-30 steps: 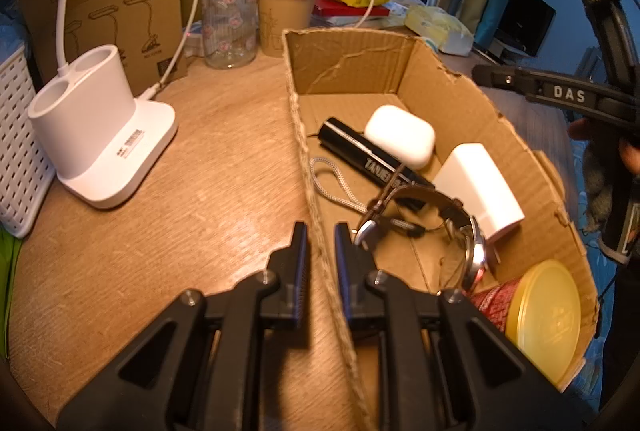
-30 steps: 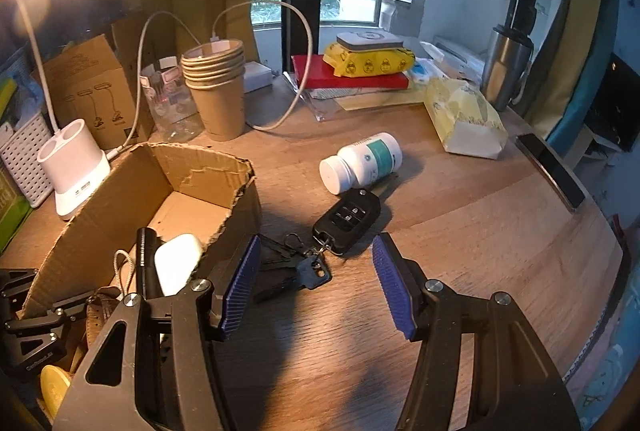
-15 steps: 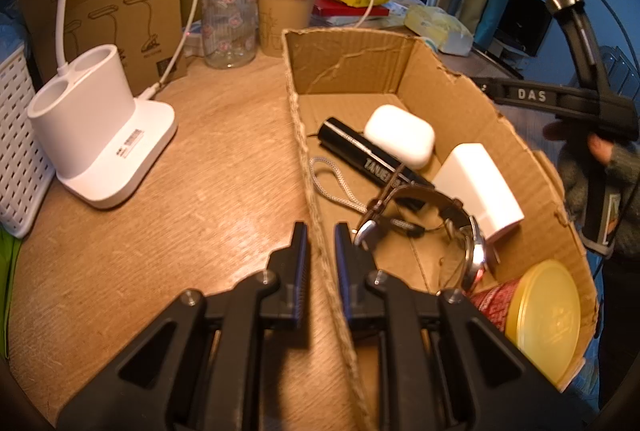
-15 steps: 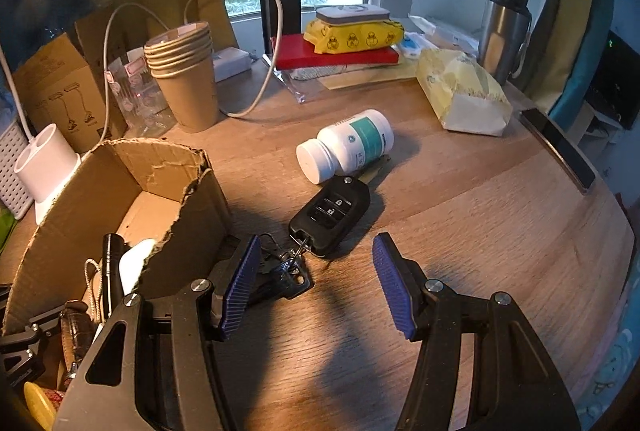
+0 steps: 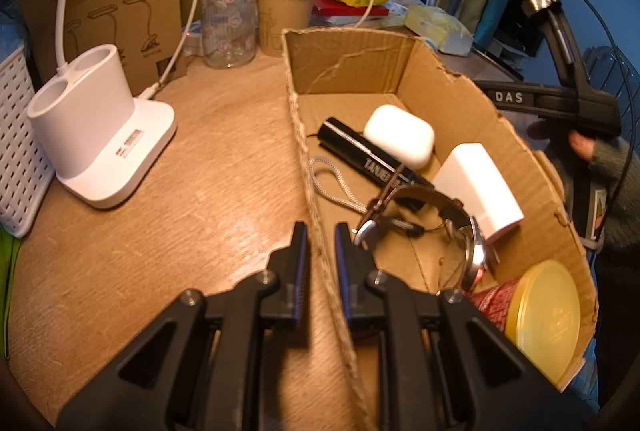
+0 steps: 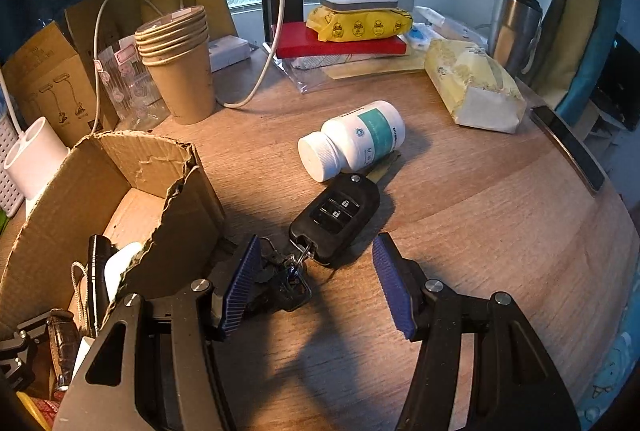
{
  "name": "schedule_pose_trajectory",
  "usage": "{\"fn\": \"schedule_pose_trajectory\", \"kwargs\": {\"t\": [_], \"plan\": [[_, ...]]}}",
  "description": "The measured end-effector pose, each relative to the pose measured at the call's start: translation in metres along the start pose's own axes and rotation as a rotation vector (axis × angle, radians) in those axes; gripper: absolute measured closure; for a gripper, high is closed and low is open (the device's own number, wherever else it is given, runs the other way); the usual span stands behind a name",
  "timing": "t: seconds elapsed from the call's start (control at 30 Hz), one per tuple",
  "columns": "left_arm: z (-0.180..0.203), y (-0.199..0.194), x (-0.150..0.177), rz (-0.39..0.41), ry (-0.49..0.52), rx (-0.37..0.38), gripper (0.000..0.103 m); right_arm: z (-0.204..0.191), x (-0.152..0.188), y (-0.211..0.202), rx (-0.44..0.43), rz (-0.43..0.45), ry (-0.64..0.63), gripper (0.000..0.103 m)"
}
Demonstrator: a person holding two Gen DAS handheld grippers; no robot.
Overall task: Organize rigid objects
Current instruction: 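Move the right gripper back to the black car key, then close the right gripper around the black car key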
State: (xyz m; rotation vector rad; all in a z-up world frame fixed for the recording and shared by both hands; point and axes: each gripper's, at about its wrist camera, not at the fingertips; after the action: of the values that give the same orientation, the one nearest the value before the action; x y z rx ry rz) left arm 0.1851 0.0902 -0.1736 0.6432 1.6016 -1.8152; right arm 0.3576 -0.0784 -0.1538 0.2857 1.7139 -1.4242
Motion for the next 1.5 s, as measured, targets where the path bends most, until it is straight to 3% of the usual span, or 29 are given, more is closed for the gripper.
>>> {"fn": "schedule_pose_trajectory", "kwargs": {"t": [1.03,1.3,1.5], "plan": [[0.000,0.000,0.000,0.000,0.000,0.000,0.088,0.008,-0.009,0.045,0.038,-0.019,0.043,0.042],[0.000,0.000,0.000,0.000,0.000,0.000,0.088,0.010,-0.006,0.039,0.027,-0.015,0.046,0.059],[-0.001,0.000,0.000,0.000,0.000,0.000,0.088,0.012,-0.004,0.030,0.005,-0.006,0.062,0.062]]}}
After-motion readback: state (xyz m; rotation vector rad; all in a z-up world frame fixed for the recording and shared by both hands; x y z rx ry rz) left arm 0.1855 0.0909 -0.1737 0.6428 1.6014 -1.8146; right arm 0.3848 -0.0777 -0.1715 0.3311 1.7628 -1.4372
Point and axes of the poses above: each gripper's, at about its wrist camera, not at the fingertips, and y roughly the way its jaws point, z to its right, x to its underside, and after that the axes turned 7 degrees about z, right-handed
